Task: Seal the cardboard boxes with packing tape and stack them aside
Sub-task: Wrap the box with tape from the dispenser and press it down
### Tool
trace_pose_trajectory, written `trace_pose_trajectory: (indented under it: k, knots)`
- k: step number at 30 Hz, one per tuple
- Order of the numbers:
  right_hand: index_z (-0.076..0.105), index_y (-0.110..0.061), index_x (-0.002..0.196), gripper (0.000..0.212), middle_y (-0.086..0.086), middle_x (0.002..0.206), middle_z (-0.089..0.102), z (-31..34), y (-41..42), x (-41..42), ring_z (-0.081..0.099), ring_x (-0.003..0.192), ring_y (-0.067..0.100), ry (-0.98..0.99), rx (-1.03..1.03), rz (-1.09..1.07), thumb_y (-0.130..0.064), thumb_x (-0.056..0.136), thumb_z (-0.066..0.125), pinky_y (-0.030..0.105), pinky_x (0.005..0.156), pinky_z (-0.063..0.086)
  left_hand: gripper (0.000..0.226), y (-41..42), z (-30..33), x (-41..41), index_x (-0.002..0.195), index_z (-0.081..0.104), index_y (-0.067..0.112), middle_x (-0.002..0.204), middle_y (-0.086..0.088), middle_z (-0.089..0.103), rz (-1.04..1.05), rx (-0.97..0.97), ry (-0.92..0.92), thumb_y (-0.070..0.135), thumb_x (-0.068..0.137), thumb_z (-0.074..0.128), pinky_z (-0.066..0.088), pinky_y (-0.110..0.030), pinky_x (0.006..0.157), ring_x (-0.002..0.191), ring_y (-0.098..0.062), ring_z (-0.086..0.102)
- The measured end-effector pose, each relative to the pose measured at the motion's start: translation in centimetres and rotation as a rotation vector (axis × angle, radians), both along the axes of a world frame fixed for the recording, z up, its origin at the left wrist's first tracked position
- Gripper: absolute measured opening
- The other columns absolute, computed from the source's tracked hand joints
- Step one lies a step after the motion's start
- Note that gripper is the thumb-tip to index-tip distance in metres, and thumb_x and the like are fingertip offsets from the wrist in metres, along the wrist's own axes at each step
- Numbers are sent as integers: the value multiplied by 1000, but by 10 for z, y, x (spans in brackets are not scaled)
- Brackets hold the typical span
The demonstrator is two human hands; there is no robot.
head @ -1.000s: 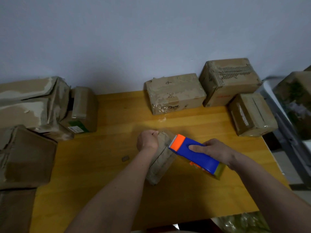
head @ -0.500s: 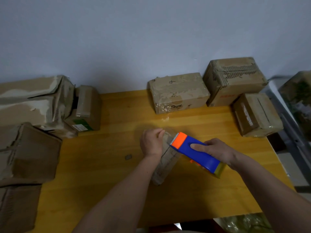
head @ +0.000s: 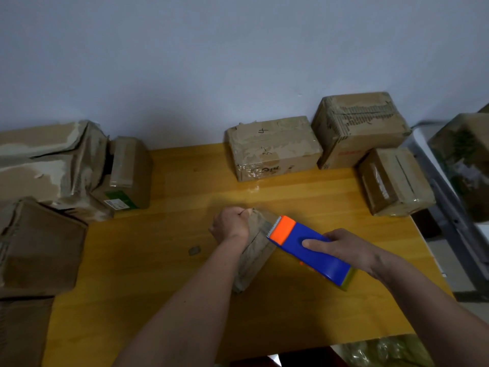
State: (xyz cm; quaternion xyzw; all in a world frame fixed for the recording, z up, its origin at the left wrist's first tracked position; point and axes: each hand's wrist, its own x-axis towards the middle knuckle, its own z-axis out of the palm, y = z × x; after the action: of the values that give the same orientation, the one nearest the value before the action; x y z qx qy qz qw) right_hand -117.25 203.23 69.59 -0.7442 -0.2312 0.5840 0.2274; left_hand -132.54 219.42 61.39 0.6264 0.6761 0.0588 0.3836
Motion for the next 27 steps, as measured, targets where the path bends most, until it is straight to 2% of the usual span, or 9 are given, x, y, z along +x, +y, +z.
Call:
trace_pose_trajectory:
  k: [5, 8, 10, 11, 14, 16, 18, 21, 27]
  knots:
    - [70, -8, 90, 33, 4, 76, 74, 4, -14, 6, 68, 61, 12, 78, -18, -35, -40, 83, 66, 19, 53, 51, 26, -3, 1, 1, 66, 64, 31, 96, 3, 71, 41, 14, -61, 40, 90, 63, 29, -37, 98, 101, -24, 59]
    - [68, -4, 95, 41, 5, 76, 74, -1, -16, 6, 68, 60, 13, 13, -31, -42, -43, 82, 68, 21, 54, 50, 24, -8, 1, -3, 64, 63, 30, 93, 5, 71, 17, 53, -158, 34, 87, 69, 45, -38, 96, 95, -23, 64]
    - [68, -4, 95, 41, 6, 76, 74, -3, -16, 5, 68, 59, 12, 28, -44, -54, -42, 83, 66, 21, 52, 51, 7, -13, 2, -7, 84, 72, 27, 107, 2, 68, -57, 156, -210, 22, 88, 69, 47, -34, 94, 105, -21, 61]
    - [68, -2, 96, 41, 8, 78, 75, -4, -15, 4, 69, 59, 13, 61, -43, -64, -41, 83, 66, 22, 52, 52, 15, -18, 4, -9, 102, 72, 23, 118, 1, 65, -135, 236, -201, 16, 91, 65, 45, -33, 98, 113, -21, 57]
    - [67, 1, 101, 44, 13, 84, 74, -6, -13, 5, 69, 62, 17, 117, -41, -77, -39, 84, 65, 25, 54, 55, 43, -31, 9, -20, 140, 50, 14, 146, -2, 46, -592, 420, -125, 8, 98, 49, 22, -30, 116, 138, -19, 35]
    - [67, -1, 99, 39, 10, 78, 74, -6, -13, 5, 69, 59, 15, 109, -40, -72, -38, 85, 64, 23, 52, 54, 59, -43, 6, -31, 153, 22, 13, 162, -2, 17, -913, 444, -44, 33, 101, 41, -6, -31, 120, 149, -16, 5]
    - [67, -3, 97, 37, 7, 74, 74, -7, -13, 4, 68, 57, 13, 109, -40, -71, -38, 86, 64, 22, 50, 52, 94, -49, -1, -42, 154, -6, 11, 160, -4, -17, -1101, 391, 160, 66, 91, 37, -17, -39, 118, 147, -19, -21]
    - [67, -5, 91, 34, 5, 70, 73, -11, -14, 2, 67, 53, 12, 105, -42, -92, -38, 86, 63, 20, 47, 50, 120, -52, -7, -41, 151, -21, 12, 154, -10, -33, -1148, 352, 372, 80, 77, 46, -13, -48, 119, 142, -27, -32]
    - [69, -8, 93, 45, 5, 77, 74, -23, -16, 6, 67, 64, 16, 1, -69, -19, -51, 80, 65, 23, 56, 49, 90, -60, -9, -34, 152, -17, 18, 158, -8, -27, -1027, 386, 399, 62, 94, 34, -7, -49, 118, 145, -26, -27]
